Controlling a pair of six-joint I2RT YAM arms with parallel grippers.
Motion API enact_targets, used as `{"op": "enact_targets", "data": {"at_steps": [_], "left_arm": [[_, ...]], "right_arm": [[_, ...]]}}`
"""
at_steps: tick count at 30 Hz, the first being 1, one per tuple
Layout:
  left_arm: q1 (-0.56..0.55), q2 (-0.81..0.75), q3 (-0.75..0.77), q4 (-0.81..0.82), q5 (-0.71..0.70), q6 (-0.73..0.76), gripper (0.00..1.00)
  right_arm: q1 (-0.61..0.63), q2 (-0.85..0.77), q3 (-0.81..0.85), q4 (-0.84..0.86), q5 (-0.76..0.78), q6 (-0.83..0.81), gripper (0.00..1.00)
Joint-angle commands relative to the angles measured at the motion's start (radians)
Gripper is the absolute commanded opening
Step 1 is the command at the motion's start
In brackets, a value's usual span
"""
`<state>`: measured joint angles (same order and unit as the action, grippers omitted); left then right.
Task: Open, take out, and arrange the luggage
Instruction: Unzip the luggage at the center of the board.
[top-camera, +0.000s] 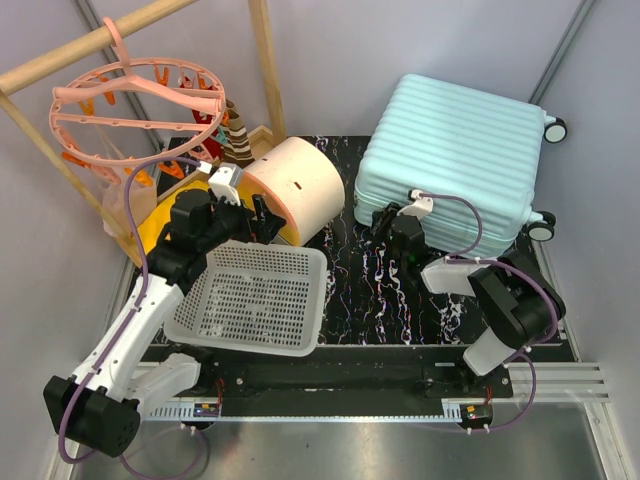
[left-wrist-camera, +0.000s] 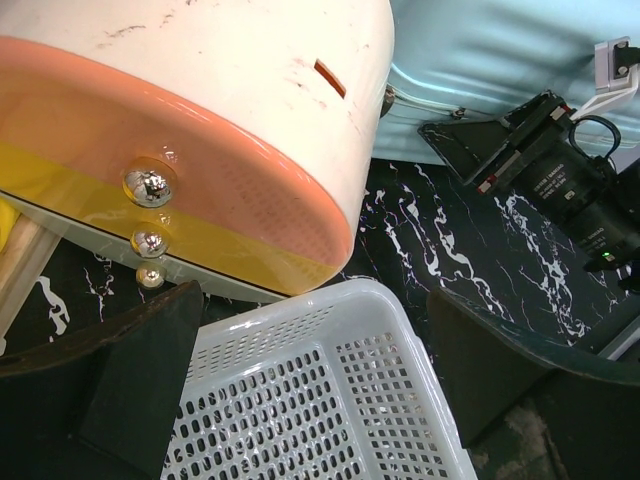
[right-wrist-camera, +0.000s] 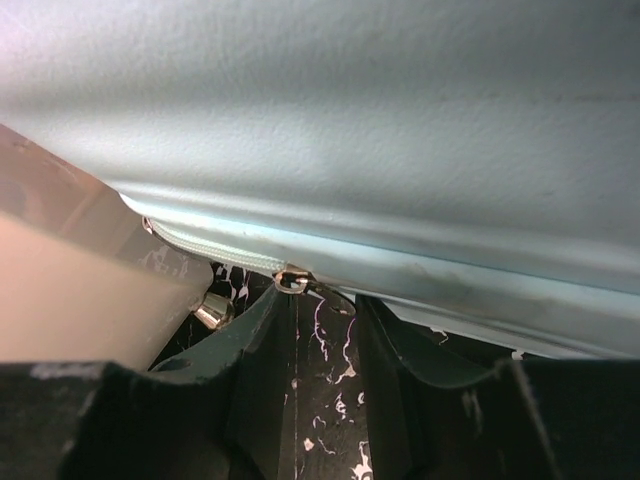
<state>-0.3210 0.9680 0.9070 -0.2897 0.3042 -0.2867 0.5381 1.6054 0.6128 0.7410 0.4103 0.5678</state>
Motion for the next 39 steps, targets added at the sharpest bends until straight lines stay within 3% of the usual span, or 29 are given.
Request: {"op": "enact_targets", "data": {"at_steps": [1,6,10,15,20,28,39], "left_arm": [[0.005,-0.026,-0.005,0.057,0.027,-0.008,0.99],[0.003,-0.025,-0.007,0.058,0.027,-0.009,0.99],[0.005,-0.022,-0.008,0.058,0.027,-0.009,0.99],[0.005,-0.017,-0.01,0.061,0.032,-0.014,0.99],[0.005,-0.014,-0.01,0.064,0.039,-0.015,0.99],[0.007,-0.011,-0.014,0.073,0.053,-0.025,0.99],[0.005,-0.014,-0.031,0.106,0.105,-0.034,0.99]], "right_arm": [[-0.03,0.042,0.039,0.187,0.111,-0.023,0.41],[-0.029,0.047,0.038,0.253,0.136,-0.063,0.38],[-0.029,0.03,0.042,0.252,0.185,-0.086,0.26],[-0.026,-0.03,0.027,0.153,0.26,-0.075,0.0],[-0.027,-0.16,-0.059,0.088,0.354,-0.112,0.0],[-0.009,-0.456,-0.166,-0.135,0.361,-0.166,0.0],[-0.003,-0.775,-0.286,-0.431,0.417,-0.102,0.0]]}}
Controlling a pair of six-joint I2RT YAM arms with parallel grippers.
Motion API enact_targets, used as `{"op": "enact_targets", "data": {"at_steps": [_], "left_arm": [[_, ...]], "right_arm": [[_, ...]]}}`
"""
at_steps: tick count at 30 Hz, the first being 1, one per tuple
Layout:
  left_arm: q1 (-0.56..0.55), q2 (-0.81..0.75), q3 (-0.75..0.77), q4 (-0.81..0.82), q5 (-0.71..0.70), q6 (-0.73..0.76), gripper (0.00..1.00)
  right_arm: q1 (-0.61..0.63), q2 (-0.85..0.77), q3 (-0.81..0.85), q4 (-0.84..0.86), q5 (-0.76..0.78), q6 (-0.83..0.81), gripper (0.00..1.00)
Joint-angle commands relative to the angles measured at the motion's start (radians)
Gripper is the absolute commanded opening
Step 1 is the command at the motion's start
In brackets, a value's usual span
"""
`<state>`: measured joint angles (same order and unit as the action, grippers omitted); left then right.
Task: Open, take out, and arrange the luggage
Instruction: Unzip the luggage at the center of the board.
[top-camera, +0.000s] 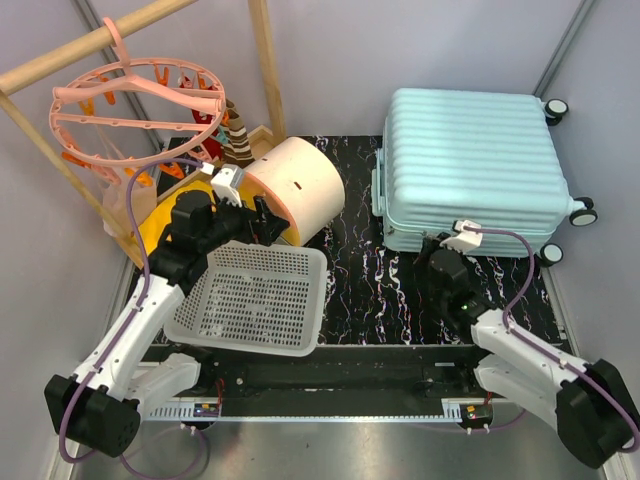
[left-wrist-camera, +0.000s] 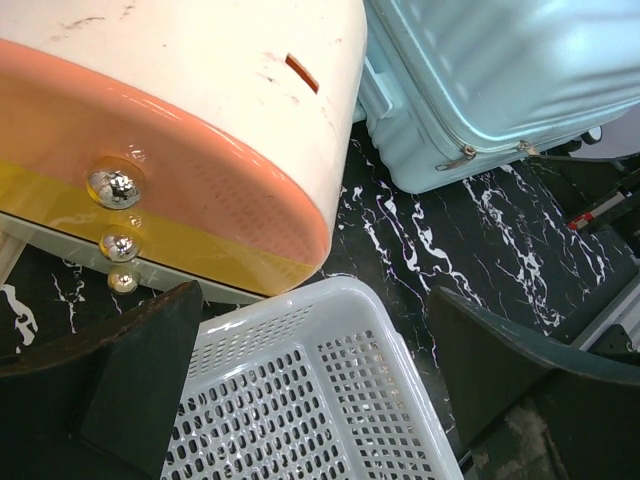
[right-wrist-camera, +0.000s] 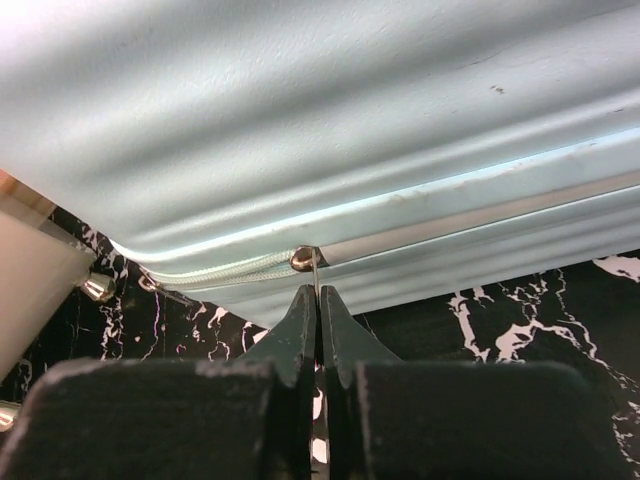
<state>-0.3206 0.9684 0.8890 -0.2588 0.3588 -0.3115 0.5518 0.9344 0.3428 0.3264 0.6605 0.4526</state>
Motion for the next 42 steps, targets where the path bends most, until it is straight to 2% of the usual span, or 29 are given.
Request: {"op": "enact_targets", "data": {"at_steps": [1,2,3,4,5,6,9,15,22,27,37,42], "left_arm": [[0.005,-0.014,-0.015,0.078,0.052,-0.009,0.99],[0.005,-0.014,-0.015,0.079,0.055,-0.009,0.99],[0.003,-0.014,-0.016,0.079,0.058,-0.009,0.99],[0.002,-0.014,-0.016,0.082,0.06,-0.011,0.99],[0.003,-0.014,-0.015,0.082,0.062,-0.009,0.99],[0.002,-0.014,-0.016,0.081,0.062,-0.011,0.99],[0.003,-0.019,-0.018,0.081,0.06,-0.009,0.99],[0.002,-0.02,-0.018,0.079,0.054,-0.006,0.99],[0.003,-0.016,-0.018,0.075,0.057,-0.011,0.99],[0.003,-0.019,-0.018,0.078,0.058,-0.012,0.99],[0.002,-0.027,-0.018,0.078,0.063,-0.012,0.99],[0.002,-0.031,-0.018,0.078,0.062,-0.011,0.99]], "right_arm": [[-0.016,-0.112,-0.018,-0.026,0.16,0.008,0.0],[-0.016,-0.118,-0.018,-0.033,0.122,-0.005,0.02],[-0.016,-0.118,-0.013,-0.039,0.099,-0.024,0.1],[-0.015,-0.117,-0.01,-0.039,0.079,-0.034,0.26],[-0.013,-0.109,0.002,-0.039,0.035,-0.044,0.49],[-0.009,-0.089,0.013,-0.049,0.018,-0.061,0.56],[0.045,-0.05,0.054,-0.058,0.017,-0.101,0.62],[0.123,0.021,0.093,-0.035,0.001,-0.052,0.62],[0.135,0.124,0.108,0.0,-0.065,0.09,0.66],[0.135,0.196,0.107,0.071,-0.085,0.141,0.63],[0.134,0.31,0.111,0.262,-0.062,0.109,0.53],[0.134,0.374,0.156,0.241,-0.019,0.127,0.5]]}}
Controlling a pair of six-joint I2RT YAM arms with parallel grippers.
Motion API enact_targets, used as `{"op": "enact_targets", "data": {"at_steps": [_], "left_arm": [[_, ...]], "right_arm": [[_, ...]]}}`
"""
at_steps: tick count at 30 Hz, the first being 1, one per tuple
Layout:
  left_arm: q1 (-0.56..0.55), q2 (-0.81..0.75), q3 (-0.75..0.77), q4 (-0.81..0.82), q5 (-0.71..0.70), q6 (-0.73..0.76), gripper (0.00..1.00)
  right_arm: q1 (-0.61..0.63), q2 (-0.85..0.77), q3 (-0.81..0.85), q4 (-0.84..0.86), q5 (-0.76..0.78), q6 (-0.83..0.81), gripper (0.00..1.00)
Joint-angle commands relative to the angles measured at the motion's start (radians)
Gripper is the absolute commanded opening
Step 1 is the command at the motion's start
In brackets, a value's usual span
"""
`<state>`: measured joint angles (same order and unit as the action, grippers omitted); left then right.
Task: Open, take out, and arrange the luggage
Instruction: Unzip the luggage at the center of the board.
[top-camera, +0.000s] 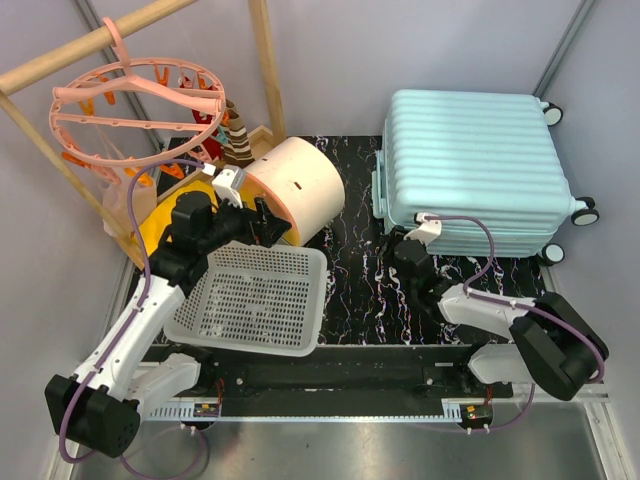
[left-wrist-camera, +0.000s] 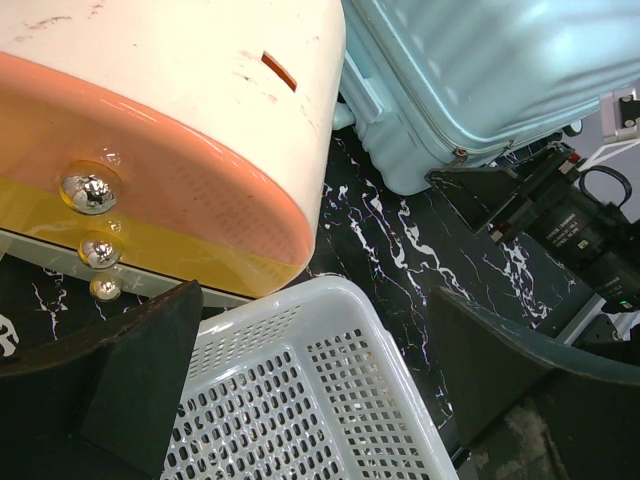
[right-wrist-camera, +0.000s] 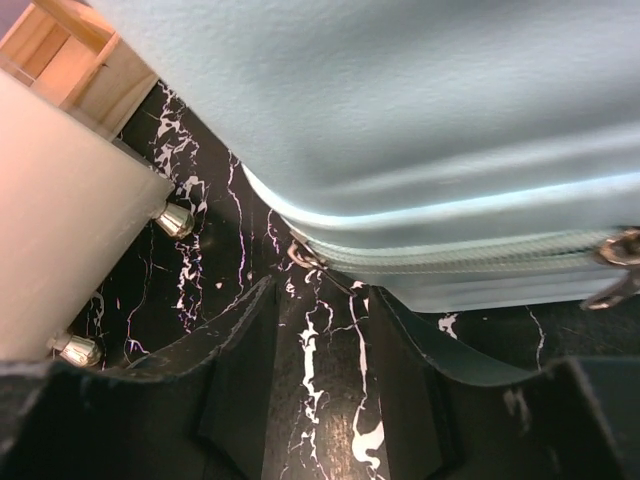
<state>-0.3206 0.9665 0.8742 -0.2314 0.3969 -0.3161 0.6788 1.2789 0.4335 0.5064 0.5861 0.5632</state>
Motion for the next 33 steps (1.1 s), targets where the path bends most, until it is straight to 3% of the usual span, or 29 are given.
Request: {"op": "enact_targets", "data": {"at_steps": [1,9,17,23,29,33], "left_arm": [[0.002,-0.029,-0.003,0.049,0.023,-0.006,0.99],[0.002,-0.028,-0.001,0.047,0.026,-0.008,0.99],[0.002,-0.029,-0.003,0.047,0.028,-0.008,0.99],[0.002,-0.034,-0.003,0.049,0.034,-0.008,0.99],[0.002,-0.034,-0.004,0.052,0.037,-0.012,0.99],[0.002,-0.034,-0.006,0.055,0.04,-0.014,0.99]], "right_arm": [[0.008,0.031,0.065,0.058,0.078,0.021,0.49],[0.008,0.051,0.031,0.171,0.135,-0.013,0.46],[0.008,0.123,0.067,0.176,0.184,0.026,0.32],[0.008,0.117,0.04,0.231,0.208,0.066,0.31],[0.008,0.128,0.048,0.277,0.215,0.041,0.02],[0.018,0.187,0.08,0.348,0.213,0.004,0.0]]}}
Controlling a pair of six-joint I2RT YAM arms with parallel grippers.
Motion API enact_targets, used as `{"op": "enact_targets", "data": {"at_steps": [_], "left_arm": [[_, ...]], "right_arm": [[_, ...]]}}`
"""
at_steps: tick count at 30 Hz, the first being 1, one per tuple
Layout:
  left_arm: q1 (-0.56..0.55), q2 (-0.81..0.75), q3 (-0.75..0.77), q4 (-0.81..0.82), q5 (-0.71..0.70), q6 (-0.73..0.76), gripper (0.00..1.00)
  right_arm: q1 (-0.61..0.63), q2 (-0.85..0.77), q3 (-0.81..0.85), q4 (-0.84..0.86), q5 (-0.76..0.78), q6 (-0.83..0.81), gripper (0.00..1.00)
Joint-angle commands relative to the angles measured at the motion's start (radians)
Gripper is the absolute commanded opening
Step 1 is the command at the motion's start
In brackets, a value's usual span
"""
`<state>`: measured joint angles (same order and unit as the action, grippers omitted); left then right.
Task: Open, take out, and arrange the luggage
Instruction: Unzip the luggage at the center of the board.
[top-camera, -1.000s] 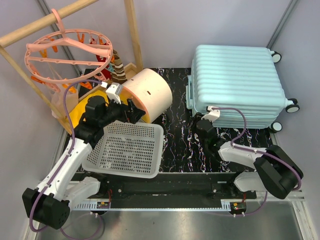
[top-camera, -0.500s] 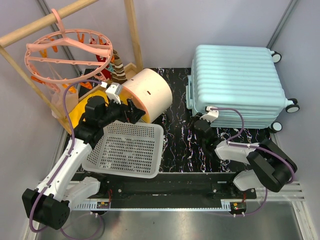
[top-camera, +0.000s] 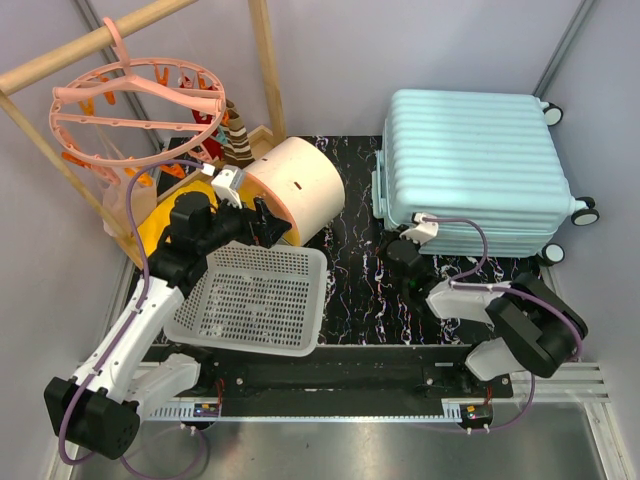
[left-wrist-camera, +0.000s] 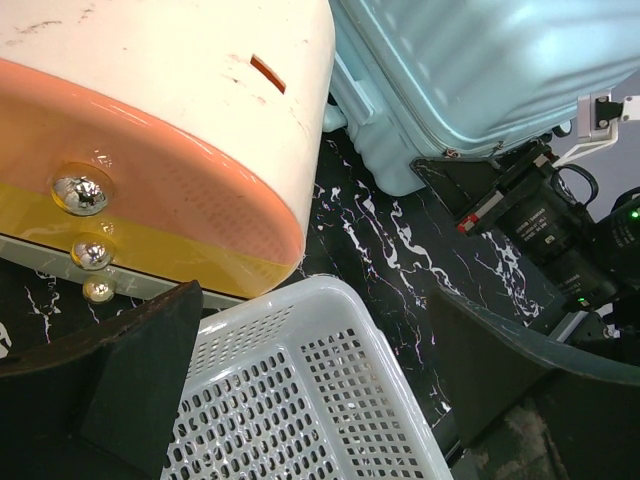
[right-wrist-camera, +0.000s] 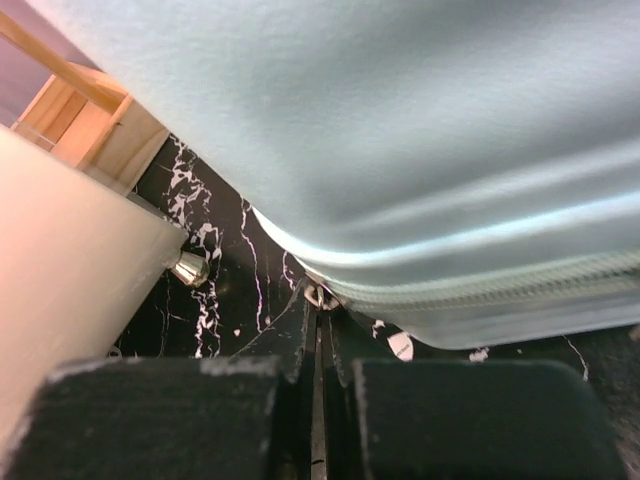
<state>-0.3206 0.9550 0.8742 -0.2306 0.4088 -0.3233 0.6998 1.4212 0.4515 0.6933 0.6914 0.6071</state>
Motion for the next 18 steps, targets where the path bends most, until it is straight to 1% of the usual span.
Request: {"op": "enact_targets", "data": {"at_steps": [1,7,10,14,18], "left_arm": [[0.003,-0.022,-0.007,0.054,0.028,-0.007,0.99],[0.002,-0.021,-0.007,0.056,0.031,-0.01,0.99],[-0.001,-0.022,-0.009,0.057,0.032,-0.01,0.99],[-0.006,-0.019,-0.011,0.06,0.033,-0.013,0.99],[-0.012,-0.018,-0.011,0.062,0.035,-0.013,0.99]], "right_arm": [[0.0,0.057,0.073,0.172,0.112,-0.047,0.0],[0.064,0.182,0.167,0.259,0.2,-0.135,0.0],[0.096,0.254,0.2,0.34,0.266,-0.191,0.0],[0.116,0.341,0.263,0.472,0.296,-0.297,0.0],[0.116,0.448,0.337,0.555,0.322,-0.394,0.0]]}}
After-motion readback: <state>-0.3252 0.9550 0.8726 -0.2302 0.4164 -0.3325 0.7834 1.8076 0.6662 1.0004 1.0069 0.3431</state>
